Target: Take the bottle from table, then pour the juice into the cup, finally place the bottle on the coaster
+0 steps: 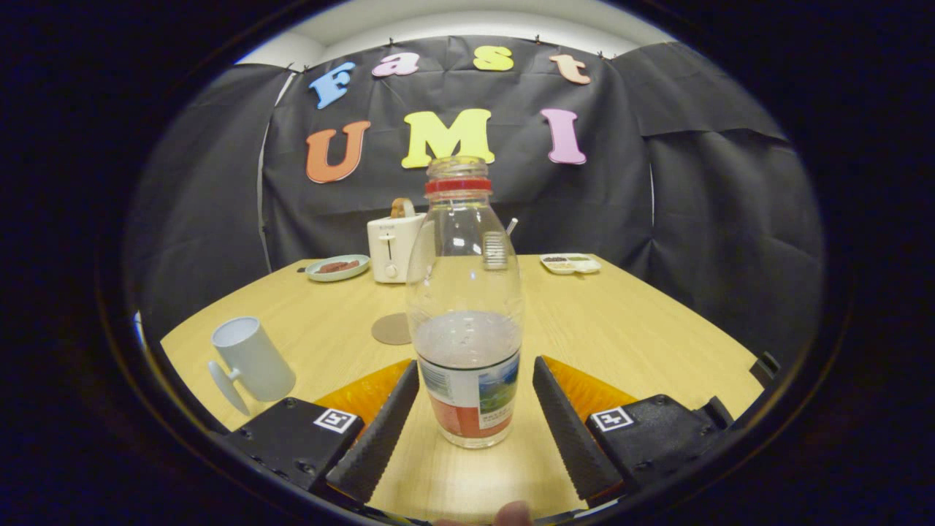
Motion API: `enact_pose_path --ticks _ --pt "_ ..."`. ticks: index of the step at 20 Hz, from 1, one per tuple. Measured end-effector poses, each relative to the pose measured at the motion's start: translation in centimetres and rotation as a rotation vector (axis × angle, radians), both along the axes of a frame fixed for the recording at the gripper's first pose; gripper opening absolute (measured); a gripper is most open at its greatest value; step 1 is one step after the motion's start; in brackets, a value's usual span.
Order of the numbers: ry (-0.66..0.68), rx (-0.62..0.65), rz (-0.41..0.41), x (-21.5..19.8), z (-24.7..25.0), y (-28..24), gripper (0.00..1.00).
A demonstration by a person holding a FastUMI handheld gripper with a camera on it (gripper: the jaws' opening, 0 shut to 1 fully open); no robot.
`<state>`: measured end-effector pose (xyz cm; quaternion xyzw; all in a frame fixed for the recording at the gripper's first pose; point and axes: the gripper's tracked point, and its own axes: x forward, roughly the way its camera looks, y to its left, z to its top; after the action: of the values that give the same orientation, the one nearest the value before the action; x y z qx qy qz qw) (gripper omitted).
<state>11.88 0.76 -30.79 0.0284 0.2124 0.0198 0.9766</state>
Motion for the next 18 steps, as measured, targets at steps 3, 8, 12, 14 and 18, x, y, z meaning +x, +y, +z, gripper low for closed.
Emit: enact_pose_path --ticks 3,8,12,14,18 --pt "0.002 -0.001 0.002 0.6 -0.2 0.4 1.0" --pt "-0.012 -0.008 -0.016 1.0 0.1 0.6 0.86" --pt "0.001 -0.031 -0.016 0.7 0.7 1.0 0.79" --pt "-0.01 -0.058 0.006 0.4 1.6 1.5 0.77" --pt "-0.04 -0.104 0.071 -0.1 3.8 3.3 0.73"
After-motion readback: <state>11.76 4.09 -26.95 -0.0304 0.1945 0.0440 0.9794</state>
